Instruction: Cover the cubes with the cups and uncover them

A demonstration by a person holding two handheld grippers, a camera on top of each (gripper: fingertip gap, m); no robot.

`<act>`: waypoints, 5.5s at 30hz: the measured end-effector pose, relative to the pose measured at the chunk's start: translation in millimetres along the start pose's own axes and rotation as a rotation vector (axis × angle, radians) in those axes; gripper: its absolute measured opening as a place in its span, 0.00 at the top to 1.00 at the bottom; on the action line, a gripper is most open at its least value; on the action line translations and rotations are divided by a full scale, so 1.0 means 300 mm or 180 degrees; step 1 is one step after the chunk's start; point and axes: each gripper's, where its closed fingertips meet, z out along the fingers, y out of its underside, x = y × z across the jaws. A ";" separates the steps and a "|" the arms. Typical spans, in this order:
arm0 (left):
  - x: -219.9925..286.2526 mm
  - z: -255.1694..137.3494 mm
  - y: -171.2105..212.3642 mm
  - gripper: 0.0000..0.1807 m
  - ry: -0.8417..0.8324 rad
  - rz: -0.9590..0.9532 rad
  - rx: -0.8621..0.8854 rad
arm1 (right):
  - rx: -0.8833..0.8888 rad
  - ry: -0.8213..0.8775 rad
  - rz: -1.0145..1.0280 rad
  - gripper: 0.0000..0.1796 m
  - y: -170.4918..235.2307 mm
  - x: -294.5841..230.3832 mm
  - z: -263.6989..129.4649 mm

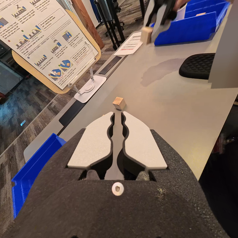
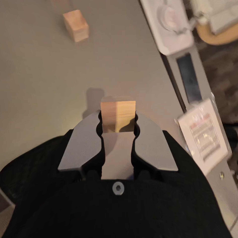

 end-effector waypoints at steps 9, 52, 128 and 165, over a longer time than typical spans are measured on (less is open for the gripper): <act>0.029 0.035 0.029 0.95 0.0111 -0.0069 0.0042 | -0.0630 0.1015 0.2066 0.75 0.745 0.280 -0.395; 0.047 0.025 -0.022 0.95 0.0070 0.0068 -0.0011 | -0.1975 0.0466 0.3431 0.75 1.376 0.188 -0.213; 0.044 -0.032 -0.036 0.95 -0.0042 0.0076 0.0079 | 0.0156 0.1588 0.2989 0.67 1.043 0.517 -0.039; 0.088 -0.073 -0.027 0.95 -0.0024 -0.0053 0.0219 | 0.0679 -0.0538 -0.0117 0.71 -0.218 -0.257 0.239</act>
